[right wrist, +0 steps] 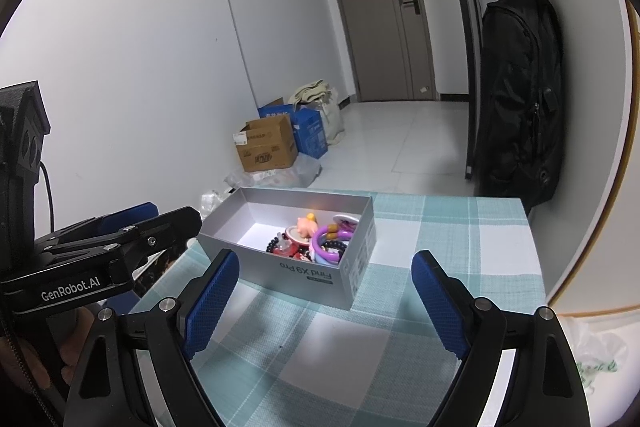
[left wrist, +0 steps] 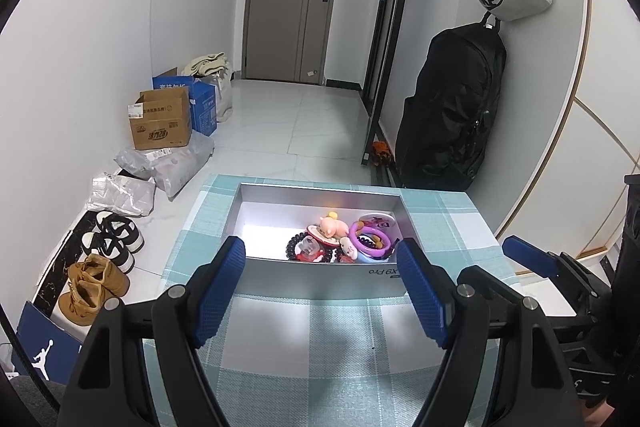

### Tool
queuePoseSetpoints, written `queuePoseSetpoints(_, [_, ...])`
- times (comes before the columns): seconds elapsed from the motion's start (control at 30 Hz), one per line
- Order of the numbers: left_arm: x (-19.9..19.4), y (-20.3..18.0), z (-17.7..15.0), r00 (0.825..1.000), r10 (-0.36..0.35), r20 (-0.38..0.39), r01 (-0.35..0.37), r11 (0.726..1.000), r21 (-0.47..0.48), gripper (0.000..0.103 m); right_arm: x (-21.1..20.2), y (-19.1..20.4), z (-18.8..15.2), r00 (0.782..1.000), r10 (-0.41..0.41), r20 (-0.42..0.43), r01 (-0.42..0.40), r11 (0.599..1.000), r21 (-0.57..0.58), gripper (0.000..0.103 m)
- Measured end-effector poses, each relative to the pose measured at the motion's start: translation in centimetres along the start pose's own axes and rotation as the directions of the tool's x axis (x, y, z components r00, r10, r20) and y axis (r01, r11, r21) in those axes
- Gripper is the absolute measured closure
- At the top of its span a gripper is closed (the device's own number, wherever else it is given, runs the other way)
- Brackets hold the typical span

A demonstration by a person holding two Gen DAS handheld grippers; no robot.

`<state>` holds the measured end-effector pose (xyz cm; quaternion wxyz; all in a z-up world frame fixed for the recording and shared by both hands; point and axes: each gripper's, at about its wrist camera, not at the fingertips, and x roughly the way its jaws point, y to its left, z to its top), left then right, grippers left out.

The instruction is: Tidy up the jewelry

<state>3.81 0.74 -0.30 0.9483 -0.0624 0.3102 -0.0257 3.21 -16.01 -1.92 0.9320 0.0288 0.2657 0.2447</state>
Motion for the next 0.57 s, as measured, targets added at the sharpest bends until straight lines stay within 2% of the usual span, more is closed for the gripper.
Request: queuePoseSetpoints(0.57, [0.06,0.38,0.1,1.0,-0.025,0.001,0.025,1.0,-0.01,0.029,0.28,-0.14,0.01,1.0,-0.008,-0.004,0.008,1.0,0.006,0.014])
